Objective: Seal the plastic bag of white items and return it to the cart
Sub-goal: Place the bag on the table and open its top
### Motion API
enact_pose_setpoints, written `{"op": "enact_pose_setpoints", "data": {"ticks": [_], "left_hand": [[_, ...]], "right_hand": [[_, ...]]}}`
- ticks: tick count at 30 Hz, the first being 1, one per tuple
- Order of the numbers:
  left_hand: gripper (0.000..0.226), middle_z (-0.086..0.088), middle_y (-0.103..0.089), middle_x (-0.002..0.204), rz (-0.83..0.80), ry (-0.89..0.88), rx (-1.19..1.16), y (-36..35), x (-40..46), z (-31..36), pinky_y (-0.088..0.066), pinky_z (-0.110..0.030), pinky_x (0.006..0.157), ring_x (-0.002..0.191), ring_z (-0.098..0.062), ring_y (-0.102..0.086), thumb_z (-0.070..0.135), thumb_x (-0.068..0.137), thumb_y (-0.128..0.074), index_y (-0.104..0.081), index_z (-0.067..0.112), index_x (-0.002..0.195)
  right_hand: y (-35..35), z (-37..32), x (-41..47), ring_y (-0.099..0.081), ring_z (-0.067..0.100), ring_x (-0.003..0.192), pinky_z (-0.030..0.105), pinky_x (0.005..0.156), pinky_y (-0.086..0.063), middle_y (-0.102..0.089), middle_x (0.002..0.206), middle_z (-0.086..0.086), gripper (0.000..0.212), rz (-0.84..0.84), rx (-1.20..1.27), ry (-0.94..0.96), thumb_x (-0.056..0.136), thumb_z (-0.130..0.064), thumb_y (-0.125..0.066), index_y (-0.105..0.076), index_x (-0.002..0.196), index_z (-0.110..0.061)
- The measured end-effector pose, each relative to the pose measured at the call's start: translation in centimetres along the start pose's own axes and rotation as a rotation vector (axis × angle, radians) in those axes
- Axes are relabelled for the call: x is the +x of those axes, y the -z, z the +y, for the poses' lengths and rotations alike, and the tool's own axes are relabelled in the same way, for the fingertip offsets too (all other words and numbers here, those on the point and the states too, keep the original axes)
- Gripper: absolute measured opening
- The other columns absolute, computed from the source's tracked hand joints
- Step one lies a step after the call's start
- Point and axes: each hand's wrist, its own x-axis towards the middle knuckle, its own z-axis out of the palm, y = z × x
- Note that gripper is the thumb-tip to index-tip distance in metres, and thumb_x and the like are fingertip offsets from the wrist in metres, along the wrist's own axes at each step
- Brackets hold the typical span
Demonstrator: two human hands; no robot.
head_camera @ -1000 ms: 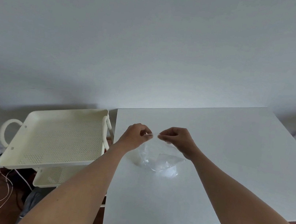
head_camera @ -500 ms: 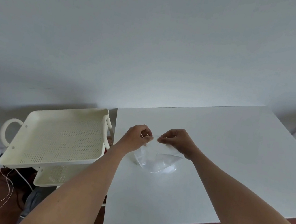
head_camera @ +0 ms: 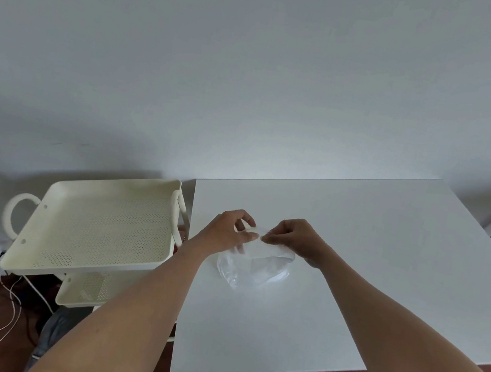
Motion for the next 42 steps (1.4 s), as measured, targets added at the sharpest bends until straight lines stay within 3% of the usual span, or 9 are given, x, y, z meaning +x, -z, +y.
{"op": "enact_pose_setpoints", "data": {"ticks": [4, 8, 11, 14, 17, 24, 32, 37, 42], "left_hand": [[0.009, -0.004, -0.064, 0.085, -0.03, 0.014, -0.034, 0.3, 0.2, 0.0, -0.063, -0.033, 0.062, 0.064, -0.029, -0.077, 0.023, 0.091, -0.075, -0.071, 0.016, 0.094], [0.006, -0.013, -0.062, 0.087, -0.004, 0.026, -0.084, 0.7, 0.3, -0.3, -0.064, -0.036, 0.06, 0.065, -0.034, -0.077, 0.018, 0.094, -0.072, -0.068, 0.014, 0.091], [0.007, -0.012, -0.061, 0.091, 0.002, 0.048, -0.058, 0.8, 0.2, -0.6, -0.064, -0.039, 0.062, 0.067, -0.035, -0.077, 0.017, 0.095, -0.069, -0.066, 0.011, 0.094], [0.006, -0.006, -0.064, 0.09, 0.021, 0.046, -0.023, 0.4, 0.2, -0.6, -0.061, -0.031, 0.058, 0.065, -0.02, -0.076, 0.017, 0.094, -0.069, -0.065, 0.013, 0.092], [0.01, 0.009, -0.072, 0.095, 0.035, -0.015, 0.121, 0.3, 0.3, -0.2, -0.049, -0.011, 0.062, 0.072, -0.001, -0.069, 0.025, 0.087, -0.077, -0.068, 0.024, 0.091], [0.006, -0.007, -0.076, 0.094, -0.029, -0.042, 0.016, 0.0, 0.6, 0.7, -0.056, -0.026, 0.059, 0.073, -0.023, -0.078, 0.011, 0.088, -0.076, -0.071, 0.013, 0.092], [0.004, -0.003, -0.077, 0.089, 0.057, 0.001, 0.019, 0.3, 0.8, 0.5, -0.055, -0.023, 0.06, 0.077, -0.02, -0.076, 0.021, 0.093, -0.07, -0.067, 0.019, 0.093], [0.005, -0.004, -0.075, 0.093, -0.001, 0.039, -0.015, -0.2, 0.8, 0.5, -0.058, -0.034, 0.064, 0.076, -0.024, -0.078, 0.018, 0.094, -0.066, -0.063, 0.016, 0.098], [0.013, -0.004, -0.071, 0.101, -0.106, 0.015, -0.002, -0.4, 0.9, 1.3, -0.06, -0.034, 0.075, 0.076, -0.019, -0.078, 0.027, 0.092, -0.069, -0.067, 0.021, 0.104]], "right_hand": [[-0.2, -0.1, -0.2, -0.069, 0.014, 0.075, 0.03, 0.075, -0.055, -0.074, 0.078, 0.001, 0.024, 0.013, 0.052, 0.041, 0.073, -0.023, -0.091, -0.073, 0.079, -0.009], [0.3, 0.1, -0.5, -0.071, 0.016, 0.087, 0.027, 0.079, -0.055, -0.078, 0.096, 0.005, 0.033, -0.135, 0.028, -0.1, 0.083, -0.038, -0.083, -0.08, 0.098, -0.009], [0.7, 0.3, -0.6, -0.07, 0.015, 0.09, 0.023, 0.077, -0.054, -0.078, 0.101, 0.005, 0.031, -0.229, 0.027, -0.18, 0.088, -0.032, -0.078, -0.079, 0.107, -0.007], [0.8, 0.0, -0.6, -0.07, 0.014, 0.083, 0.021, 0.068, -0.054, -0.077, 0.096, 0.005, 0.018, -0.205, 0.057, -0.17, 0.084, -0.023, -0.083, -0.079, 0.094, -0.009], [0.6, -0.1, -0.5, -0.07, 0.01, 0.074, 0.018, 0.064, -0.053, -0.076, 0.085, 0.003, 0.016, -0.186, 0.074, -0.126, 0.077, -0.02, -0.088, -0.076, 0.083, -0.011], [0.3, -0.1, -0.2, -0.062, 0.019, 0.071, 0.03, 0.066, -0.048, -0.068, 0.073, 0.005, 0.021, -0.089, 0.169, 0.002, 0.072, -0.012, -0.091, -0.07, 0.072, -0.01], [1.0, -0.2, -0.1, -0.071, 0.016, 0.089, 0.027, 0.08, -0.057, -0.077, 0.1, 0.005, 0.034, -0.237, 0.206, -0.176, 0.087, -0.029, -0.08, -0.076, 0.109, -0.003], [1.2, -0.1, -0.1, -0.071, 0.019, 0.089, 0.029, 0.08, -0.057, -0.077, 0.098, 0.01, 0.01, -0.194, 0.21, -0.144, 0.083, -0.014, -0.083, -0.077, 0.09, -0.009], [1.1, -0.1, -0.1, -0.065, 0.02, 0.076, 0.028, 0.067, -0.052, -0.072, 0.081, 0.01, 0.015, -0.076, 0.188, -0.028, 0.076, -0.006, -0.086, -0.071, 0.078, -0.006]]}}
